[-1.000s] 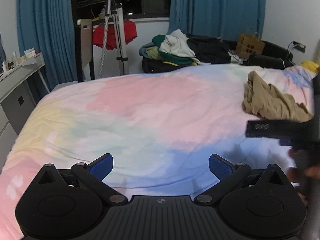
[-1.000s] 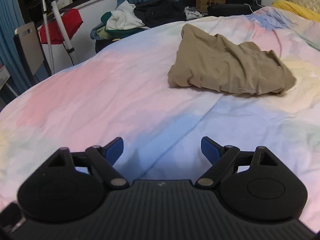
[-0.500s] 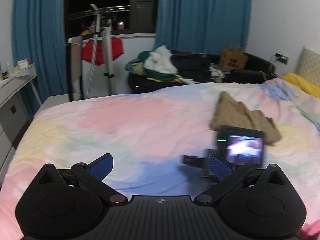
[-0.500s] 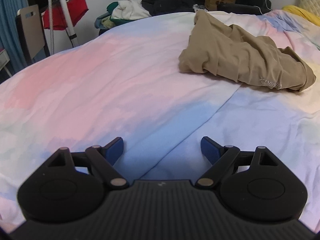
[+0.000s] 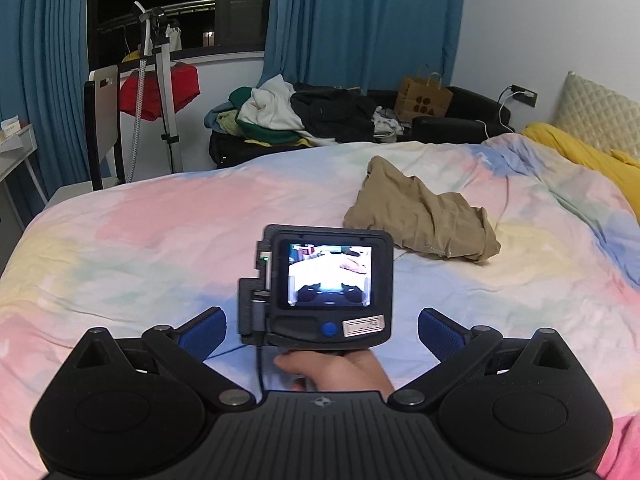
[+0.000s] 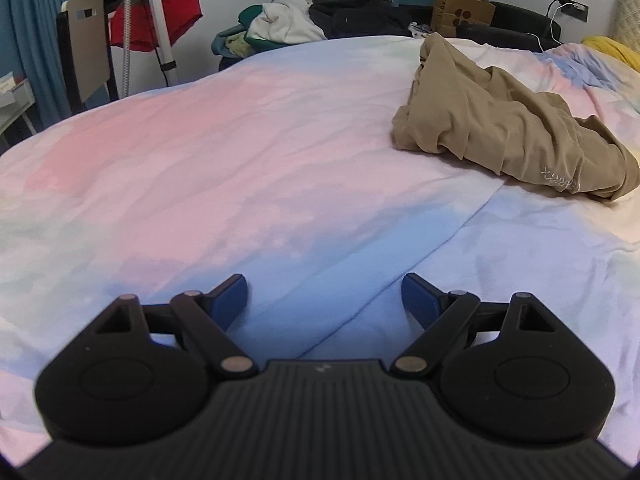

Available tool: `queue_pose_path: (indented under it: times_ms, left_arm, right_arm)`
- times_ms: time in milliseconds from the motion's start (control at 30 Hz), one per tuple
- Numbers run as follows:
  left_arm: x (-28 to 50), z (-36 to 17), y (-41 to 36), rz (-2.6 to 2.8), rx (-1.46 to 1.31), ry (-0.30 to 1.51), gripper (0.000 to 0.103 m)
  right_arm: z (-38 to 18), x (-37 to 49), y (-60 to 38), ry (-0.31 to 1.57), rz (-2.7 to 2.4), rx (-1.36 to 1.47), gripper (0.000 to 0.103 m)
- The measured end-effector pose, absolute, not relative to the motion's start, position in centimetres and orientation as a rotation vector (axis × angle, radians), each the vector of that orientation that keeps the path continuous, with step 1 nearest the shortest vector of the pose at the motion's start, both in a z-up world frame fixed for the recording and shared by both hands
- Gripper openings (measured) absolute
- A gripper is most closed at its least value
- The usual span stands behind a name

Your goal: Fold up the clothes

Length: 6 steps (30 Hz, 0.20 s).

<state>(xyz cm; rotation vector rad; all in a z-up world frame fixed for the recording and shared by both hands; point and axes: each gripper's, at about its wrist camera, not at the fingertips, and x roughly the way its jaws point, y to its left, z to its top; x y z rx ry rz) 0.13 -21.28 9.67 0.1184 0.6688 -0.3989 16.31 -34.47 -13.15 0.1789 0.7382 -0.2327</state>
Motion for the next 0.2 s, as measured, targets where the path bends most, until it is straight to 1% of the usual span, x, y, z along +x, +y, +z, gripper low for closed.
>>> queue_pose_path:
  times_ms: [200]
  left_arm:
    - [1.01,8.78,-21.44,-0.395,0.133,0.673,0.103]
  right_arm:
    - [-13.18,16.33,-34.37,0.733,-0.225,0.19,0.086]
